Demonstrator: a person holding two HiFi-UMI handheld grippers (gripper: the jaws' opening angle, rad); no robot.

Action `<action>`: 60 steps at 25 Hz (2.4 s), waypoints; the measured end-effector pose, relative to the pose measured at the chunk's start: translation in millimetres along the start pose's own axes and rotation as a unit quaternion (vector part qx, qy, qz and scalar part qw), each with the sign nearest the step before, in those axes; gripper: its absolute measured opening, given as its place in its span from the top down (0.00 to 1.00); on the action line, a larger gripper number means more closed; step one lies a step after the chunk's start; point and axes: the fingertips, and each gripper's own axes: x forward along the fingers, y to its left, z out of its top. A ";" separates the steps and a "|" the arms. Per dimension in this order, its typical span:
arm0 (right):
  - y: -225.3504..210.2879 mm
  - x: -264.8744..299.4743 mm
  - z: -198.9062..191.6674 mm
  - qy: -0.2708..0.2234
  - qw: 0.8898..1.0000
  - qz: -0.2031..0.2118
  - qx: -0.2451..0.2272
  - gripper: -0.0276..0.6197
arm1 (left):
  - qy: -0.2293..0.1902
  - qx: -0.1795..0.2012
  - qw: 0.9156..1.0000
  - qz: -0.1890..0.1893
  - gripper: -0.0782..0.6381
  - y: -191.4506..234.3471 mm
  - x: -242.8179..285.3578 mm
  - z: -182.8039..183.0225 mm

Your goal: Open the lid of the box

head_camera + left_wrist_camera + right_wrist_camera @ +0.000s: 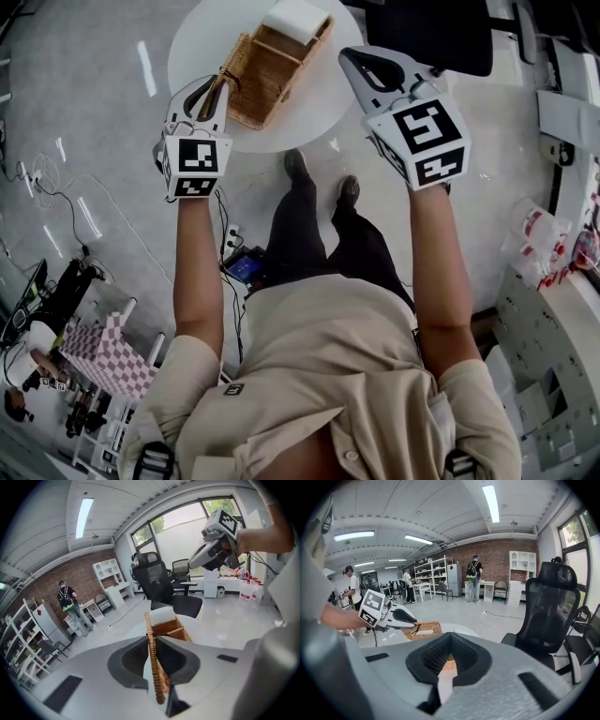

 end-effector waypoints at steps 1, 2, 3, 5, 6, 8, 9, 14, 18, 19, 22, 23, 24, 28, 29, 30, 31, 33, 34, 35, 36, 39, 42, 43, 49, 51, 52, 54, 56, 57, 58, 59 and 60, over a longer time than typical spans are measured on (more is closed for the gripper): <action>-0.3 0.3 1.7 0.000 1.000 -0.001 0.000 0.97 | 0.000 -0.001 1.000 0.002 0.82 4.0 -0.7 -0.1; -0.4 0.8 3.6 0.000 1.000 -0.002 -0.001 0.97 | 0.000 -0.003 1.000 0.005 0.82 8.1 -1.3 -0.2; -0.3 1.4 5.7 -0.001 1.000 -0.002 0.000 0.97 | -0.001 -0.006 1.000 0.007 0.83 12.4 -1.9 -0.3; 0.4 2.6 9.3 -0.002 1.000 -0.003 0.001 0.97 | -0.004 -0.011 1.000 0.014 0.83 20.6 -3.1 0.0; 0.6 3.0 10.3 -0.001 1.000 -0.003 0.001 0.97 | -0.007 -0.013 1.000 0.017 0.83 24.4 -3.5 0.4; 0.5 4.2 13.2 0.000 1.000 -0.004 0.000 0.97 | -0.009 -0.013 1.000 0.020 0.84 31.8 -3.7 1.0; 0.3 5.0 15.2 0.000 1.000 -0.004 0.000 0.97 | -0.008 -0.012 1.000 0.022 0.84 35.5 -3.7 0.9; 0.9 8.8 23.0 0.002 1.000 -0.007 -0.001 0.97 | -0.008 -0.017 0.999 0.031 0.84 52.2 -2.1 -5.1; 1.2 9.2 31.6 0.000 1.000 -0.011 -0.002 0.97 | -0.003 -0.020 0.999 0.035 0.85 64.0 0.4 -11.3; 1.3 9.1 33.3 0.001 1.000 -0.012 -0.004 0.97 | -0.001 -0.018 0.999 0.036 0.85 67.0 0.6 -12.4; 2.0 10.3 36.7 0.003 1.000 -0.014 -0.006 0.97 | 0.005 -0.018 0.999 0.038 0.85 73.4 3.4 -18.4; 2.1 10.9 37.8 0.003 1.000 -0.015 -0.007 0.97 | 0.007 -0.019 0.999 0.038 0.85 75.1 5.0 -20.4; 2.1 11.4 39.3 0.002 1.000 -0.015 -0.008 0.97 | 0.009 -0.020 0.999 0.038 0.85 76.6 6.8 -22.4; -0.1 13.0 44.9 0.001 1.000 -0.017 -0.010 0.97 | 0.018 -0.023 0.999 0.036 0.85 81.5 15.5 -29.8; -1.6 13.2 45.7 0.002 1.000 -0.018 -0.011 0.97 | 0.020 -0.023 0.999 0.036 0.85 82.6 17.9 -30.6; -2.6 13.2 46.9 0.002 1.000 -0.018 -0.012 0.97 | 0.021 -0.023 0.999 0.036 0.85 83.7 19.9 -31.4; -2.7 13.1 48.8 0.002 1.000 -0.018 -0.012 0.97 | 0.023 -0.024 0.999 0.036 0.85 85.2 21.0 -32.4; 0.2 12.1 53.4 0.002 1.000 -0.018 -0.015 0.97 | 0.026 -0.027 0.999 0.036 0.85 88.8 20.2 -35.3; 2.2 11.5 55.5 0.001 1.000 -0.018 -0.016 0.97 | 0.027 -0.028 0.999 0.036 0.85 90.5 19.4 -36.9; 3.8 11.0 57.0 0.001 1.000 -0.018 -0.017 0.97 | 0.028 -0.029 0.999 0.036 0.85 91.8 19.2 -38.4; 4.6 10.7 58.0 0.001 1.000 -0.018 -0.018 0.97 | 0.030 -0.029 0.998 0.036 0.85 92.3 19.8 -40.0; 4.1 10.5 58.2 0.000 1.000 -0.017 -0.020 0.97 | 0.036 -0.031 0.998 0.034 0.85 91.4 25.7 -43.7; 5.4 8.3 61.6 0.000 1.000 -0.016 -0.024 0.97 | 0.042 -0.032 0.998 0.032 0.85 92.4 29.3 -46.0; 6.8 7.3 63.3 0.000 1.000 -0.015 -0.026 0.97 | 0.044 -0.033 0.998 0.032 0.85 93.2 29.8 -47.2; 14.0 -1.6 75.5 -0.004 0.999 -0.012 -0.036 0.97 | 0.058 -0.029 0.998 0.026 0.85 96.1 34.4 -54.3; 16.0 -4.7 78.1 -0.004 0.999 -0.012 -0.041 0.97 | 0.065 -0.028 0.997 0.024 0.85 97.2 36.8 -59.0; 17.5 -6.2 79.5 -0.004 0.999 -0.012 -0.043 0.97 | 0.069 -0.028 0.997 0.023 0.85 98.1 38.2 -62.4; 21.7 -9.5 80.8 -0.003 0.999 -0.011 -0.047 0.97 | 0.080 -0.029 0.996 0.022 0.85 99.3 40.8 -71.6; 25.8 -13.6 81.3 -0.003 0.999 -0.010 -0.051 0.97 | 0.093 -0.033 0.995 0.019 0.85 99.1 43.7 -82.2; 27.5 -15.9 81.8 -0.003 0.999 -0.009 -0.052 0.97 | 0.099 -0.035 0.994 0.018 0.85 98.8 45.0 -86.5; 28.5 -18.2 82.0 -0.002 0.999 -0.008 -0.054 0.97 | 0.104 -0.037 0.994 0.017 0.85 98.5 46.1 -89.7; 29.2 -20.3 82.2 -0.002 0.998 -0.008 -0.055 0.97 | 0.107 -0.038 0.993 0.016 0.85 98.2 47.0 -91.7; 29.7 -21.9 82.5 -0.002 0.998 -0.008 -0.057 0.97 | 0.110 -0.038 0.993 0.016 0.85 97.9 47.7 -92.9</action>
